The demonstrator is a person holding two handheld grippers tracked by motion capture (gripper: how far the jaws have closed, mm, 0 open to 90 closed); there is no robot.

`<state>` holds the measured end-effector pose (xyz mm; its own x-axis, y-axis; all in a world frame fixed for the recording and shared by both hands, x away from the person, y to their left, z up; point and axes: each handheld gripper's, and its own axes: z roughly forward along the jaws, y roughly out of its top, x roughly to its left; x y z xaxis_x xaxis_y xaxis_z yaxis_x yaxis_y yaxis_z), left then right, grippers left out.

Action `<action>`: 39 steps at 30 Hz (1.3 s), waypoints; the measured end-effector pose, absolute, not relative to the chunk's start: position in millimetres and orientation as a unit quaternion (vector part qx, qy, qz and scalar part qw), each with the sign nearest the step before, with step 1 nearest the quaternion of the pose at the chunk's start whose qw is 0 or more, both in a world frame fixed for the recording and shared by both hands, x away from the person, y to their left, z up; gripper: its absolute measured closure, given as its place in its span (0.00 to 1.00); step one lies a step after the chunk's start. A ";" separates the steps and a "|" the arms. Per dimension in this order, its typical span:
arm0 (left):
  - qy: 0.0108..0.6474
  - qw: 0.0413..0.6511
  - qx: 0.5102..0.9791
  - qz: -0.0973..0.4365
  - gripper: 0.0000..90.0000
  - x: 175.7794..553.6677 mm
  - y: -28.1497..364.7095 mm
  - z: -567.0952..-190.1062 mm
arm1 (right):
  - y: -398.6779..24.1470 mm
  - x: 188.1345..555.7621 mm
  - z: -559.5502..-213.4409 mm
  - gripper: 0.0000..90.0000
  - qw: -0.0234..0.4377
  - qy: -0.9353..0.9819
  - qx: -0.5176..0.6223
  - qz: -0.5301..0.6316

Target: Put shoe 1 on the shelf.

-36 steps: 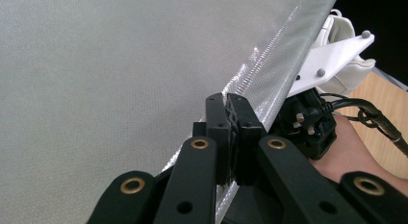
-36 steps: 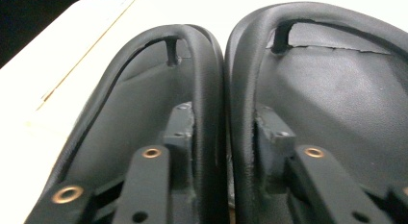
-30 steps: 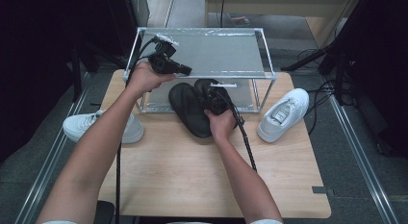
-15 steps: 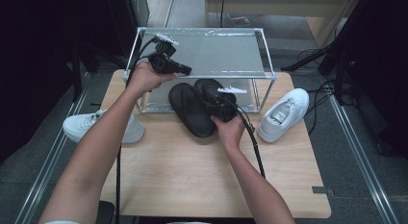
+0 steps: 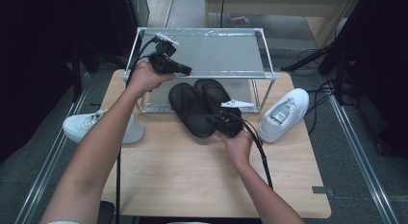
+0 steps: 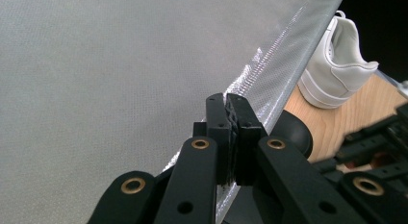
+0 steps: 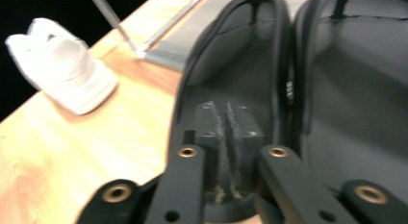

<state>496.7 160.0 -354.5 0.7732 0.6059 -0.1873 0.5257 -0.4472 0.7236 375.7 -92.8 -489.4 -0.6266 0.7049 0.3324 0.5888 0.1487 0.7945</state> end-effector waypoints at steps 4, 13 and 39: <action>0.337 0.409 0.847 0.045 0.99 497.3 160.8 -355.0 | -95.1 363.7 -493.5 1.00 0.060 0.769 0.411 0.486; 0.342 0.408 0.845 0.047 0.99 496.2 160.3 -355.0 | -104.1 349.7 -512.1 1.00 0.055 0.798 0.388 0.457; 0.342 0.410 0.844 0.049 0.99 495.4 160.3 -355.4 | -67.8 364.0 -526.3 1.00 0.044 0.791 0.403 0.459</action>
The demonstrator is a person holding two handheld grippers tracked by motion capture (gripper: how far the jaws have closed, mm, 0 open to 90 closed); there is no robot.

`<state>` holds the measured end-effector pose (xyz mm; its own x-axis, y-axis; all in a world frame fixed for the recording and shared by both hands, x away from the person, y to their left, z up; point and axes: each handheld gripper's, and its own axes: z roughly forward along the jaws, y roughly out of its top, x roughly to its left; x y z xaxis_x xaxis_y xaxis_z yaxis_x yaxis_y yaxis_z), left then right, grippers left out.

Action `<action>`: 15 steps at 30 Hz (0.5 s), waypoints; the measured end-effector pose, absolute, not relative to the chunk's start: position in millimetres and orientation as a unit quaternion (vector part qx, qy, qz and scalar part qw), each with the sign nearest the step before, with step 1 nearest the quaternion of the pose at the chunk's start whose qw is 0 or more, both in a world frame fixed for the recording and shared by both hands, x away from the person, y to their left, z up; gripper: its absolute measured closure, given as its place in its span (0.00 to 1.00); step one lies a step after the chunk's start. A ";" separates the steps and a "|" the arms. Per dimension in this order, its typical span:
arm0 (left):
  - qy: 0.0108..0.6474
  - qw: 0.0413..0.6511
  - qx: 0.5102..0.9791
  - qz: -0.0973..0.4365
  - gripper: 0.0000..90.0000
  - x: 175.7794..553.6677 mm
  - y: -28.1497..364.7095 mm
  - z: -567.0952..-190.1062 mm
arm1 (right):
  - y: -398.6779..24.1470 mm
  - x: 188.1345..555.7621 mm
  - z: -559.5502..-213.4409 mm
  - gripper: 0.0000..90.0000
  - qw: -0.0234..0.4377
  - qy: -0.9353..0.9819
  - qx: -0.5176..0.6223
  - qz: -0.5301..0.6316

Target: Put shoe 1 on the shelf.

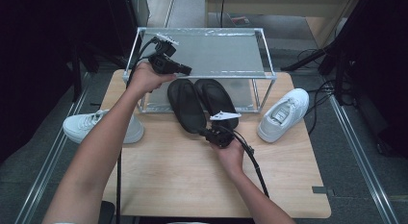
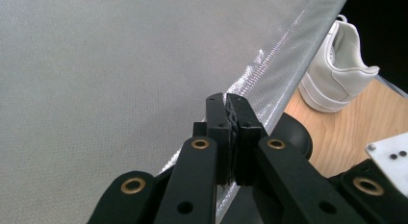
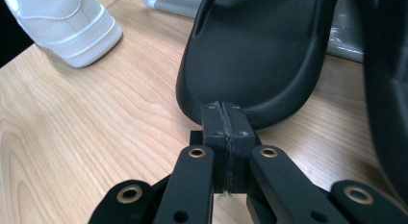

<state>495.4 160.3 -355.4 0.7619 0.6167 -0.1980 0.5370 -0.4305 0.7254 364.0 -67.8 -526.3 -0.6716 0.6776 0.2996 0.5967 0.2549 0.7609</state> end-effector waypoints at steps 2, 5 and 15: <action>0.342 0.410 0.844 0.048 0.99 495.4 160.3 -355.4 | -63.3 365.8 -526.9 1.00 0.042 0.790 0.405 0.459; 0.342 0.410 0.845 0.049 0.99 495.4 160.4 -355.4 | -55.1 368.9 -526.9 1.00 0.042 0.790 0.406 0.458; 0.344 0.414 0.842 0.043 0.99 496.5 161.7 -356.3 | -29.6 382.7 -527.2 1.00 0.044 0.785 0.415 0.457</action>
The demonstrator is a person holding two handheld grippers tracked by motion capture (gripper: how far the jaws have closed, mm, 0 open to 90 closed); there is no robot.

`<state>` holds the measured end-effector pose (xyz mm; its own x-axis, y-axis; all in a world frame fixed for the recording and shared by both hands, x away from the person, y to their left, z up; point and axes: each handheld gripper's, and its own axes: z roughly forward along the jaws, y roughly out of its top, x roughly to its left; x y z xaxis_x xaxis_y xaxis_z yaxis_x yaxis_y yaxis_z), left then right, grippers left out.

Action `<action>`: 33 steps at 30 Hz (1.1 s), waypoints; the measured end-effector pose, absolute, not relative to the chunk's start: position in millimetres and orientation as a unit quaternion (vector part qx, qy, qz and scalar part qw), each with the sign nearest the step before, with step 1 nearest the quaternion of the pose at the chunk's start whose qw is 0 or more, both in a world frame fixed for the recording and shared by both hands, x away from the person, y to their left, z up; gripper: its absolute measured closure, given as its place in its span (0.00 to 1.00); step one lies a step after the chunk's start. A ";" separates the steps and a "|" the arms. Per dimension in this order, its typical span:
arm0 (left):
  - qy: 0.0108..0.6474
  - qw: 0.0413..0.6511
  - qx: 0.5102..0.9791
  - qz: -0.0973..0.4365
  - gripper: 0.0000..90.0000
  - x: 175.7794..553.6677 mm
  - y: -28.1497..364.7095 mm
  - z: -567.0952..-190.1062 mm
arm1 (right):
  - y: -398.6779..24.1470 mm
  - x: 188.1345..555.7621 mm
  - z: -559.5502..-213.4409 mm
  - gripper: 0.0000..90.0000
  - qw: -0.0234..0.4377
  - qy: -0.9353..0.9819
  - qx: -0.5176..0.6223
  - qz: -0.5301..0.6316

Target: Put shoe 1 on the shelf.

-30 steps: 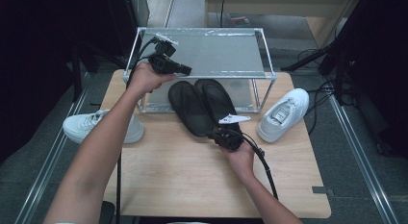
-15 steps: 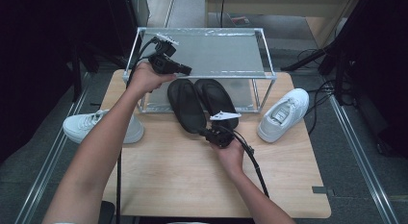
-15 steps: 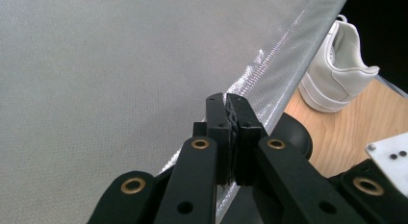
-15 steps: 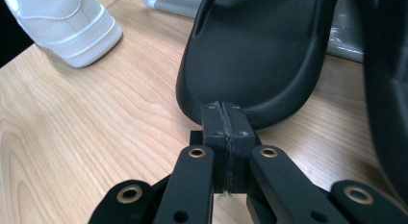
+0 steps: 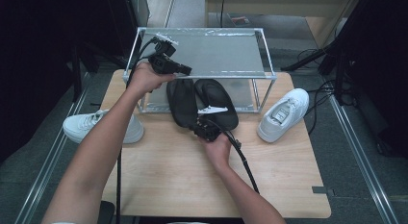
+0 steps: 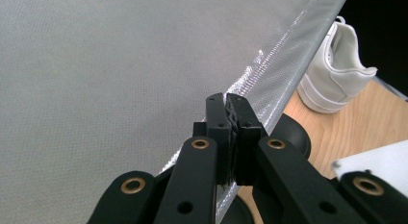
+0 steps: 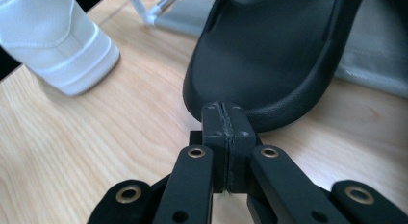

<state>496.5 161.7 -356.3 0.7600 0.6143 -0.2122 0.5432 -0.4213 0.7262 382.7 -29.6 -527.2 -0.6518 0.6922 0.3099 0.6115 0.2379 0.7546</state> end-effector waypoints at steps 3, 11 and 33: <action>0.343 0.413 0.842 0.044 0.99 496.5 161.4 -356.1 | -22.7 388.3 -528.6 1.00 0.045 0.779 0.421 0.462; 0.344 0.411 0.843 0.044 0.99 496.1 160.8 -355.6 | -7.0 406.9 -527.9 1.00 0.040 0.771 0.429 0.469; 0.347 0.413 0.841 0.041 0.99 496.6 161.4 -356.1 | -21.9 410.9 -512.1 1.00 0.031 0.784 0.408 0.467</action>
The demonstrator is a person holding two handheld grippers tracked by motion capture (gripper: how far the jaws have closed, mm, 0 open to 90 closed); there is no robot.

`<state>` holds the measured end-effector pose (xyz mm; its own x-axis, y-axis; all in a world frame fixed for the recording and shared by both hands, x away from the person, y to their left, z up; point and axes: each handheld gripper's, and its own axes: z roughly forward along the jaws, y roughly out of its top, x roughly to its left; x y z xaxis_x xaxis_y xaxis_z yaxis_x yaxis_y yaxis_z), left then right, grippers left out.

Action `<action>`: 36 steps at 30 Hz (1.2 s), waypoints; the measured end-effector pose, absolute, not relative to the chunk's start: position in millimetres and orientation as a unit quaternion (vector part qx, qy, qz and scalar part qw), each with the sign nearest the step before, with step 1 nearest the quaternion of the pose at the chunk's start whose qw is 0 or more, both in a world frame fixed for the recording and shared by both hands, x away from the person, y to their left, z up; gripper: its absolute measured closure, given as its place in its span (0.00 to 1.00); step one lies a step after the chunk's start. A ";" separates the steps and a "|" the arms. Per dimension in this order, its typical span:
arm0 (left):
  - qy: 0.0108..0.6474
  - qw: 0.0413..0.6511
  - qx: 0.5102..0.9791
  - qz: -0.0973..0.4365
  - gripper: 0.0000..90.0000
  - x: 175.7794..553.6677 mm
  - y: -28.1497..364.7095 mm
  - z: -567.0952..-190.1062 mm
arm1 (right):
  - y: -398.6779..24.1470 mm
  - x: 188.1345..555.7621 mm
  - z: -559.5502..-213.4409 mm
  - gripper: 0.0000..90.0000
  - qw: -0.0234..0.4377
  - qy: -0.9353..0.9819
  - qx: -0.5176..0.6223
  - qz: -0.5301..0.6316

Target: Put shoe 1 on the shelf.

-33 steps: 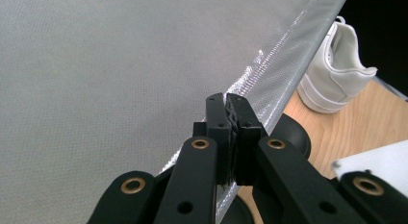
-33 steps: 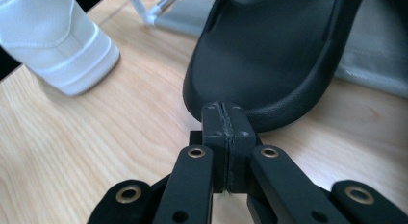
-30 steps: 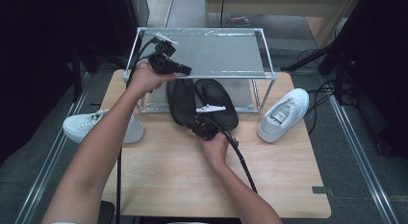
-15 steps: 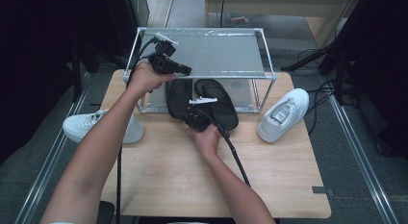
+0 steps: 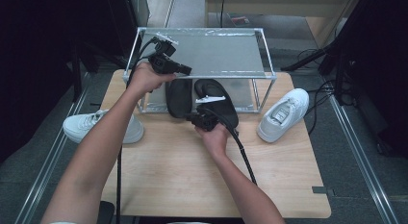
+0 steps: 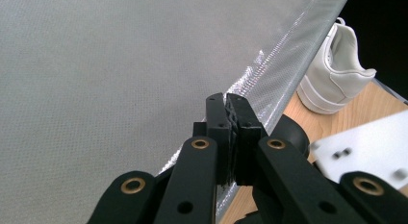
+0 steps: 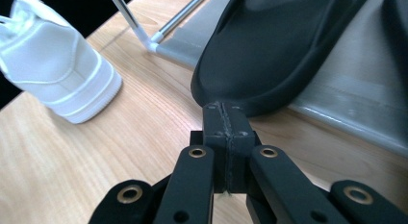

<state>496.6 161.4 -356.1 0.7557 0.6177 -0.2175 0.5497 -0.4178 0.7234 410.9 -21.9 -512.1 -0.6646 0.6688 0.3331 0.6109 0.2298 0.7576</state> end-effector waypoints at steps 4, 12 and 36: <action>0.345 0.410 0.843 0.048 0.99 495.3 159.9 -355.2 | -38.6 401.4 -502.8 1.00 0.034 0.785 0.398 0.474; 0.346 0.411 0.843 0.038 0.99 497.6 161.7 -355.4 | -83.6 384.9 -489.9 1.00 0.028 0.780 0.400 0.479; 0.340 0.412 0.845 0.034 0.99 499.1 163.0 -355.5 | -169.8 376.2 -511.7 1.00 0.074 0.790 0.418 0.442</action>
<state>499.1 163.0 -355.5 0.7665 0.6024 -0.2228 0.5465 -0.4293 0.7191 376.2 -169.8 -511.7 -0.6391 0.7266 0.2524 0.5952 0.2593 0.7606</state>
